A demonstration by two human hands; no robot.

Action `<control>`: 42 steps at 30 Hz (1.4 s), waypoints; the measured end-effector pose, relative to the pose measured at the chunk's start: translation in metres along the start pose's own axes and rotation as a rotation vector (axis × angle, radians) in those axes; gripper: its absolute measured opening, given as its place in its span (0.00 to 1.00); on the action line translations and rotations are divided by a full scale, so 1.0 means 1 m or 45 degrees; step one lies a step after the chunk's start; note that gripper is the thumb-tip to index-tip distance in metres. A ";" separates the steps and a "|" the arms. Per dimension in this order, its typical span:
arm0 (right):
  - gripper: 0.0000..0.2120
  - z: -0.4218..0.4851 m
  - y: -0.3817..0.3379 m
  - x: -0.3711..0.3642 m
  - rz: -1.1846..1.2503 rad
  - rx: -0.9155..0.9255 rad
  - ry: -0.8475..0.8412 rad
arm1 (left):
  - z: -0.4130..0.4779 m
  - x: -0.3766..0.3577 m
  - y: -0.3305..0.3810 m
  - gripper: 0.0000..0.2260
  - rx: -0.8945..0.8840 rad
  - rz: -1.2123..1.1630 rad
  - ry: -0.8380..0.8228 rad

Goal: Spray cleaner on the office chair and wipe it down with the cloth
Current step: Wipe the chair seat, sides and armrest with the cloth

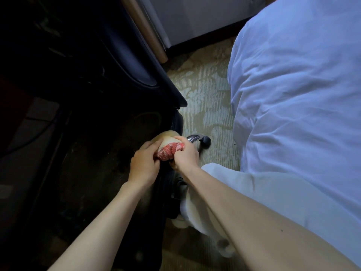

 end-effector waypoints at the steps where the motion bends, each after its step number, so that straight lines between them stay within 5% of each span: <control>1: 0.29 -0.005 0.000 -0.001 -0.022 0.022 -0.007 | -0.006 0.002 -0.003 0.26 0.009 -0.013 0.002; 8: 0.28 -0.037 -0.008 -0.009 -0.072 0.201 -0.123 | -0.048 0.012 -0.018 0.25 0.135 -0.075 0.062; 12: 0.28 -0.045 -0.039 -0.014 0.110 0.250 -0.296 | -0.068 0.039 -0.016 0.25 0.167 -0.107 0.300; 17: 0.28 -0.016 -0.084 0.014 -0.031 0.581 -0.044 | -0.035 0.044 0.004 0.21 -0.016 0.090 0.295; 22: 0.29 0.021 -0.039 0.034 0.079 0.253 0.282 | 0.024 0.013 0.033 0.23 -0.254 0.249 0.131; 28: 0.27 0.005 0.023 0.007 0.364 -0.118 0.031 | 0.025 -0.009 0.020 0.24 -0.337 0.241 -0.004; 32: 0.12 -0.025 0.055 -0.004 0.546 -0.461 -0.065 | -0.010 -0.010 0.012 0.21 -0.424 0.264 -0.022; 36: 0.07 -0.063 0.073 -0.012 0.486 -0.379 -0.111 | -0.043 -0.011 -0.001 0.20 -0.276 0.236 -0.043; 39: 0.19 -0.085 0.074 -0.019 0.262 -0.097 -0.227 | -0.074 -0.009 -0.014 0.23 -0.109 0.206 -0.061; 42: 0.25 -0.105 0.085 -0.025 0.122 -0.061 -0.274 | -0.115 0.000 -0.029 0.24 0.003 0.186 -0.020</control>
Point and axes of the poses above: each hand's wrist, its own z-axis towards the middle knuckle, its own x-axis out of the back of the hand, y = z × x, the point moved 6 cm from there along z, towards the middle knuckle, and after that the axes turned 2 degrees about y, right-handed, at the moved point
